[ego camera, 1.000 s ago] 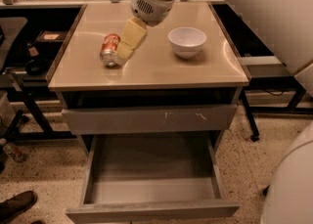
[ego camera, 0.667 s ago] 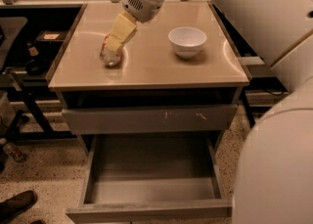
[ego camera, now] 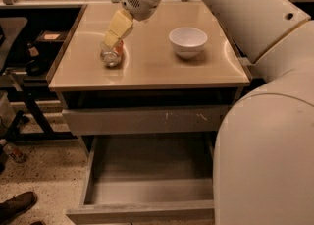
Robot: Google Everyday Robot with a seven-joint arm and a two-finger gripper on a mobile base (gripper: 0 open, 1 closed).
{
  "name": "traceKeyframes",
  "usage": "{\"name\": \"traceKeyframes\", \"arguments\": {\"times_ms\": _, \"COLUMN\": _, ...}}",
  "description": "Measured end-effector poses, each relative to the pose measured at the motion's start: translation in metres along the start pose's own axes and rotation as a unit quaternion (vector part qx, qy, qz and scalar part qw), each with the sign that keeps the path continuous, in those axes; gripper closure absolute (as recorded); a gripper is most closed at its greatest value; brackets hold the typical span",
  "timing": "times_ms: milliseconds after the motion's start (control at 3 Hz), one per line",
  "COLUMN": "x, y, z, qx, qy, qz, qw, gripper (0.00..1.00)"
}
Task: Place coke can into middle drawer
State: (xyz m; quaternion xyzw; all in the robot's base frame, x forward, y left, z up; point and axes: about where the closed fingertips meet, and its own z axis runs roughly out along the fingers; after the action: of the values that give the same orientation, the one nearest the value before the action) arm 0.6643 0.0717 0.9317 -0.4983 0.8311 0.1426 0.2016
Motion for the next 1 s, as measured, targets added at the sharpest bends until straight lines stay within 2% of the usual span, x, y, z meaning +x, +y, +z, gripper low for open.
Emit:
{"name": "traceKeyframes", "arguments": {"times_ms": 333, "x": -0.014, "y": 0.004, "z": 0.010, "qx": -0.001, "qy": -0.019, "qz": 0.003, "qw": 0.9998, "gripper": 0.00}}
{"name": "traceKeyframes", "arguments": {"times_ms": 1000, "x": -0.064, "y": -0.008, "z": 0.047, "qx": -0.001, "qy": -0.026, "qz": 0.030, "qw": 0.9992, "gripper": 0.00}}
